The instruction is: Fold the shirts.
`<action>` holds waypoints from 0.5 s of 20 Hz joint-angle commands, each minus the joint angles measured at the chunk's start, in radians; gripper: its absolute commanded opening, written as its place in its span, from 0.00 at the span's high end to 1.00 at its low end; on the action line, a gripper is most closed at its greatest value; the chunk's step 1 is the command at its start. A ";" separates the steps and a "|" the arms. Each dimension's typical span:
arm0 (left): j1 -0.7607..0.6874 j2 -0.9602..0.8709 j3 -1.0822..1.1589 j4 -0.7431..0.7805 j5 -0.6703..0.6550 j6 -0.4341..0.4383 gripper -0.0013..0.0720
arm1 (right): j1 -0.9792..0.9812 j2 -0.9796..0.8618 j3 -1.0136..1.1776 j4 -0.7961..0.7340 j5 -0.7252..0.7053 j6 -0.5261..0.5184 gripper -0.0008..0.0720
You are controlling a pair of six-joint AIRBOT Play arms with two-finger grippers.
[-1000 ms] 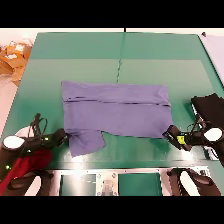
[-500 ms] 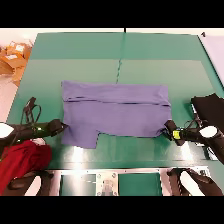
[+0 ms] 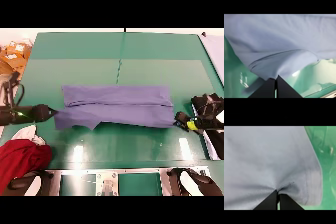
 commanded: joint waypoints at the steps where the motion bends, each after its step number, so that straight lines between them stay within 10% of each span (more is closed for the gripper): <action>1: 0.001 -0.082 0.124 -0.006 -0.015 0.029 0.95 | 0.036 -0.023 0.112 0.046 -0.001 -0.039 0.97; 10: -0.148 -0.750 0.497 -0.092 0.131 0.162 0.94 | 0.115 -0.504 0.439 0.114 -0.238 -0.049 0.97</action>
